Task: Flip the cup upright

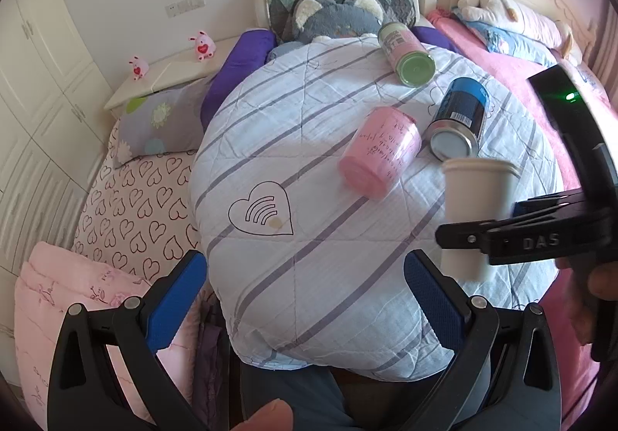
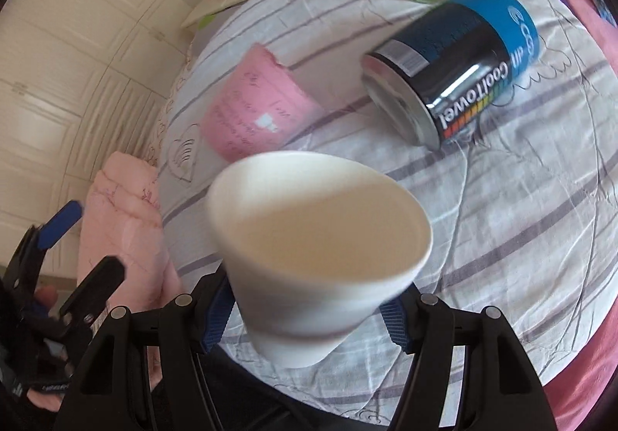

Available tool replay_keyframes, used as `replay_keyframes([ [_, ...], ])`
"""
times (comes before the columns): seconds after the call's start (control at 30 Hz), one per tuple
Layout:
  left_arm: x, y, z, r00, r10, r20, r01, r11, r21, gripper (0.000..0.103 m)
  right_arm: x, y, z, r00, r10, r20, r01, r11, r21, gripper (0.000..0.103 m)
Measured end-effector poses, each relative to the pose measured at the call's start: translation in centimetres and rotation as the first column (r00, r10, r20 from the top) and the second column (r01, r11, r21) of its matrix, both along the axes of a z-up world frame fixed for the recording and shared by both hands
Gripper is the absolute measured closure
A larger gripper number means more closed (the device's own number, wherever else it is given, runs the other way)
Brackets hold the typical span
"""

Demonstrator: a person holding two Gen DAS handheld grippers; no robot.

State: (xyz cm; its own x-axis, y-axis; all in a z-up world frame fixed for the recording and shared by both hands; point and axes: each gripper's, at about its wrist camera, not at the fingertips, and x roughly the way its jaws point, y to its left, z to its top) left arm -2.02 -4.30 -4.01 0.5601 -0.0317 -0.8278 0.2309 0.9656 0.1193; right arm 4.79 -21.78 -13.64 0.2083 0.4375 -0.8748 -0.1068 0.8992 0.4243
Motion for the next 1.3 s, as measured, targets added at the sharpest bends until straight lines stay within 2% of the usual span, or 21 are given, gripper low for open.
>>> replay_keyframes([
  [0.07, 0.1, -0.1, 0.2, 1.000, -0.003, 0.000, 0.003, 1.000, -0.002, 0.000, 0.2, -0.3, -0.6, 1.000, -0.021, -0.007, 0.021, 1.000, -0.001, 0.019],
  [0.23, 0.2, -0.5, 0.6, 1.000, -0.009, 0.010, 0.009, 1.000, -0.001, 0.000, 0.0, -1.0, -0.5, 0.997, -0.071, 0.028, 0.071, 0.997, 0.000, 0.019],
  [0.47, 0.1, -2.0, 0.8, 0.999, -0.029, 0.014, 0.029, 1.000, -0.004, 0.000, -2.5, -1.8, 2.1, 0.983, -0.144, 0.109, 0.149, 0.988, -0.037, 0.019],
  [0.83, 0.6, -6.4, 0.7, 0.996, -0.090, 0.002, 0.090, 0.996, 0.003, 0.000, -8.0, -7.9, 6.1, 0.912, -0.312, 0.266, 0.341, 0.938, -0.068, 0.019],
  [1.03, 1.9, -9.0, 0.0, 0.991, -0.127, -0.032, 0.127, 0.992, -0.007, 0.000, -9.1, -9.7, 6.5, 0.881, -0.371, 0.294, 0.405, 0.912, -0.061, 0.019],
  [1.2, 3.8, -11.0, -1.3, 0.988, -0.138, -0.072, 0.137, 0.990, -0.007, 0.000, -9.7, -11.3, 6.2, 0.873, -0.393, 0.288, 0.423, 0.905, -0.046, 0.019],
  [1.3, 4.8, -11.7, -2.2, 0.982, -0.152, -0.114, 0.149, 0.988, -0.039, 0.000, -9.4, -11.7, 5.8, 0.873, -0.399, 0.281, 0.427, 0.903, -0.042, 0.019],
])
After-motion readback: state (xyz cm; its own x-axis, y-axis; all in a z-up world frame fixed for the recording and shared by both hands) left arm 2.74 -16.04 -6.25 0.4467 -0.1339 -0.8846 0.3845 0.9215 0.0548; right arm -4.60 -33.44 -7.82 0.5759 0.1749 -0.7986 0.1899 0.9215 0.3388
